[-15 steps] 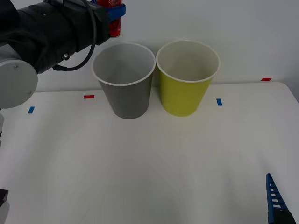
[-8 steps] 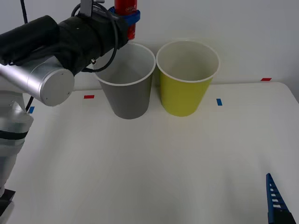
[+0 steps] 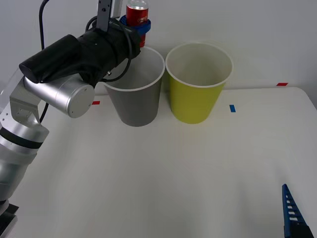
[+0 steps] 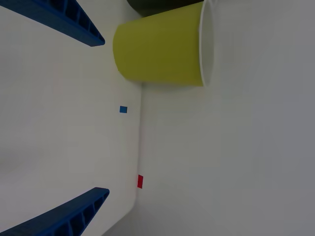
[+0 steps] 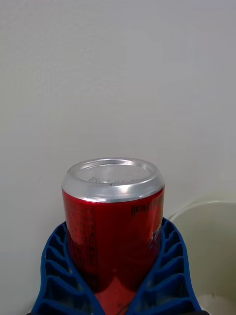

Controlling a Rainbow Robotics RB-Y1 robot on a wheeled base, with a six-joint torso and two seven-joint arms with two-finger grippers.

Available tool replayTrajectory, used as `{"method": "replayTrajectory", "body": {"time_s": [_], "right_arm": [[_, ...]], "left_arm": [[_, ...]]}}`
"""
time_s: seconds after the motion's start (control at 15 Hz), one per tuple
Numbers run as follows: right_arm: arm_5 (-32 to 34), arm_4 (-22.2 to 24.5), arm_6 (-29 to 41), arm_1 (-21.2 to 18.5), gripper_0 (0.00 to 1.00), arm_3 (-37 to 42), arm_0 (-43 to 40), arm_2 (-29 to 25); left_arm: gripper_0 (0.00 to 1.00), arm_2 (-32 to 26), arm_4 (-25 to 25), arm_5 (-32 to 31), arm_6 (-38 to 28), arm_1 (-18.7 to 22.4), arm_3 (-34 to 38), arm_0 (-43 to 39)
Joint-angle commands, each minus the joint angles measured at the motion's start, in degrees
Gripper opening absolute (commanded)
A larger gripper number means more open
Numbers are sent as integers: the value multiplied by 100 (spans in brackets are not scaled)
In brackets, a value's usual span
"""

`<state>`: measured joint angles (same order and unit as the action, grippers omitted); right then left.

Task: Put cans in the gray bin and PET bottles in the light green bin.

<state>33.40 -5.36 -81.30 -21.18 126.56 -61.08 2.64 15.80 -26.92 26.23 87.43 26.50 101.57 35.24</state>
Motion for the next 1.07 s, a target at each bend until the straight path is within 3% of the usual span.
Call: {"method": "replayTrajectory", "body": {"time_s": [0.07,0.27,0.33,0.4,1.07], "right_arm": [[0,0,0,0,100,0,0,0],[0,0,0,0,100,0,0,0],[0,0,0,0,100,0,0,0],[0,0,0,0,100,0,0,0],[0,0,0,0,100,0,0,0]], "left_arm": [[0,2,56,5,11,-4,-6,0],[0,2,126,5,-15,-4,-6,0],[34,2,126,5,-24,-4,-6,0],[100,2,117,5,-41,-4,3,0],[100,-7,-120,-21,-217,180,3,-9]]}}
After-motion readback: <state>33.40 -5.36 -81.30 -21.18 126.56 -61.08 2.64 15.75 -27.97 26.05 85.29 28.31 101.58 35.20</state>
